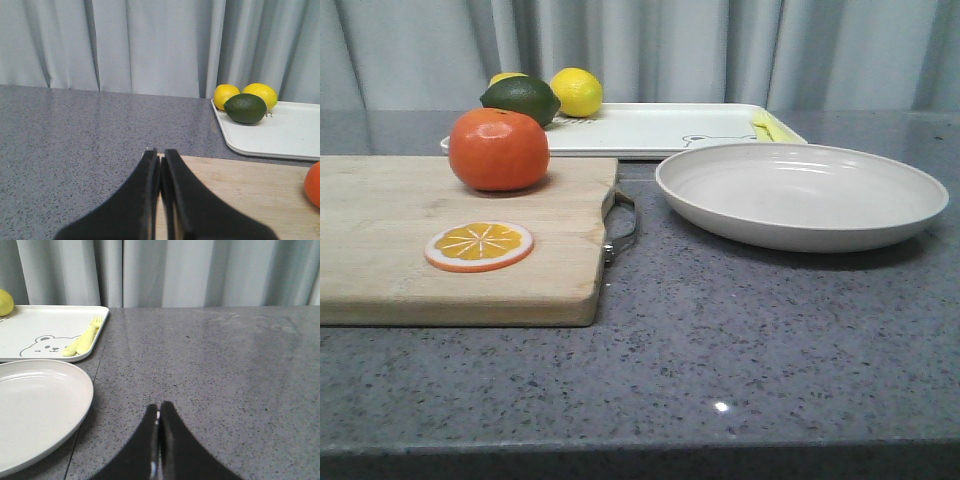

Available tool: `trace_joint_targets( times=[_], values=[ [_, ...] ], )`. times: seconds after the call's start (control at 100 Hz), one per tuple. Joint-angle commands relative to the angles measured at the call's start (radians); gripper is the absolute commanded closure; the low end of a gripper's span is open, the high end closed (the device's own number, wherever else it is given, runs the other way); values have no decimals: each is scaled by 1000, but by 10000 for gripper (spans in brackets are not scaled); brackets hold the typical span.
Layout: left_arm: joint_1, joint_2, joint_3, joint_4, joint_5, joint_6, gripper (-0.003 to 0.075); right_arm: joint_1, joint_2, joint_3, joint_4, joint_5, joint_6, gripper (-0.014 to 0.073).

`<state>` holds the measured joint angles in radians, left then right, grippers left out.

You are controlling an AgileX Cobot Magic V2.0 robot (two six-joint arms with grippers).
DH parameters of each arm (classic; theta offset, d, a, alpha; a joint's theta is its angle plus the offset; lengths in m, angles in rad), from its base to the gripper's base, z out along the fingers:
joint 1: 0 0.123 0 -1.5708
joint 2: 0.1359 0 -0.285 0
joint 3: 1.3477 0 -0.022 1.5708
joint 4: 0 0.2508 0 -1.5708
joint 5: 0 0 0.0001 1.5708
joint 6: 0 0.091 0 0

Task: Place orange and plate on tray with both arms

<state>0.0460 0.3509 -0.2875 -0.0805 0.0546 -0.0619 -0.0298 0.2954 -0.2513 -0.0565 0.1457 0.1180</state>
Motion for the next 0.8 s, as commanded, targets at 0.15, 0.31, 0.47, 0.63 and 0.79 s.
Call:
trace_joint_targets(
  times=[0.15, 0.31, 0.47, 0.63, 0.79],
  values=[
    [0, 201, -141, -3, -130, -2, 739, -4, 229, -167, -8, -77, 0, 654],
    [0, 280, -154, -3, -215, -2, 739, -3, 336, -234, -8, -82, 0, 654],
    [0, 310, -154, -3, -220, -2, 739, -3, 371, -235, -8, -108, 0, 654],
    [0, 339, -154, -3, -276, -4, 739, -3, 375, -235, -7, -111, 0, 654],
    [-2, 367, -199, -3, -197, -11, 738, -3, 375, -235, -7, -110, 0, 654]
  ],
)
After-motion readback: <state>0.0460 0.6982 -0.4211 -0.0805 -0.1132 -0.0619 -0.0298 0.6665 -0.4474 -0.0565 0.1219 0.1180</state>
